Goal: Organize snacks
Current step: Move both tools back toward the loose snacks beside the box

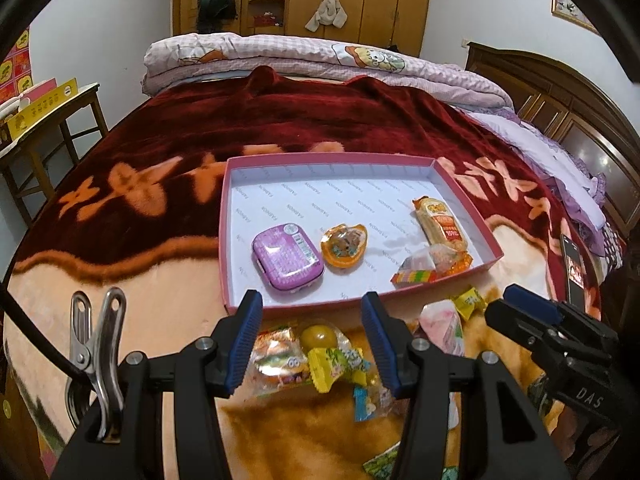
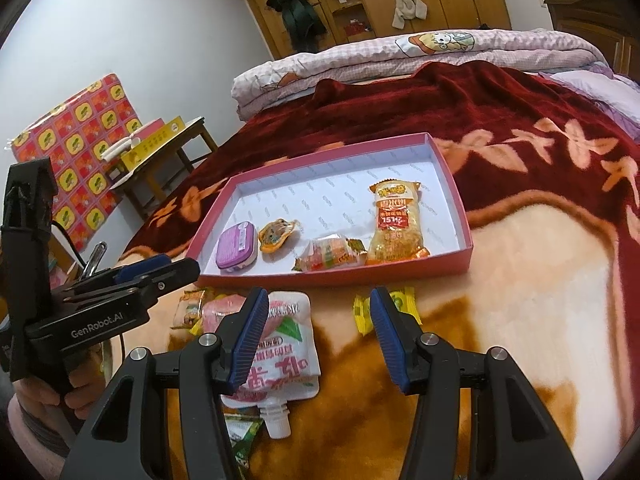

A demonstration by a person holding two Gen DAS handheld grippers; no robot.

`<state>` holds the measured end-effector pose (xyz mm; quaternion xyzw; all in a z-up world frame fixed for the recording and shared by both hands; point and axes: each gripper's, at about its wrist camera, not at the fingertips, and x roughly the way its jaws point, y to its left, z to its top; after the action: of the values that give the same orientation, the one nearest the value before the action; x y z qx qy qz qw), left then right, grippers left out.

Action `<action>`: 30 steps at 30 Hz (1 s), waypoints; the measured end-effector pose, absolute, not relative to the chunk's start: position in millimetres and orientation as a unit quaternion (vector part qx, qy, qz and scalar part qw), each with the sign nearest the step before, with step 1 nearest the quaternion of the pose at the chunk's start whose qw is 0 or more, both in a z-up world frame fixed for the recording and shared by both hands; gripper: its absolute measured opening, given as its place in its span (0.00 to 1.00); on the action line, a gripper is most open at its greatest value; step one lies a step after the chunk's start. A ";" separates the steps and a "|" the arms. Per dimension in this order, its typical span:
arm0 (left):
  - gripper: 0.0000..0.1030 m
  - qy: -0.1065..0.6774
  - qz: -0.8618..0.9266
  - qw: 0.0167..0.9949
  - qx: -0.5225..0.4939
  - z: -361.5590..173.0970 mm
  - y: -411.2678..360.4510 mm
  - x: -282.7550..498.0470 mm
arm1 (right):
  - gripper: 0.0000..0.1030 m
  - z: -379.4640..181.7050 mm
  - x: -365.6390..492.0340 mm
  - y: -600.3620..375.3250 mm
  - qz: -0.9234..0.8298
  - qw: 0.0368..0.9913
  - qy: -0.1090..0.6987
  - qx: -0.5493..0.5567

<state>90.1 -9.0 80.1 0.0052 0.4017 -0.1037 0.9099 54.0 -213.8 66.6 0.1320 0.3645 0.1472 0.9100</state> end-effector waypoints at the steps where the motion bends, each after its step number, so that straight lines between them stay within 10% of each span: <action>1: 0.53 0.402 -0.102 0.910 0.005 79.8 -8.1 88.3 | 0.53 66.3 52.8 -214.2 0.147 0.909 0.366 0.132; 30: 0.53 0.435 -0.060 0.898 -0.008 48.9 22.5 72.8 | 0.53 47.6 40.4 -234.1 0.130 0.898 0.397 0.138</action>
<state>72.8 22.5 48.9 -0.0085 0.4351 -0.0596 0.8984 40.4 -234.1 47.6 0.1375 0.3974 0.1302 0.8979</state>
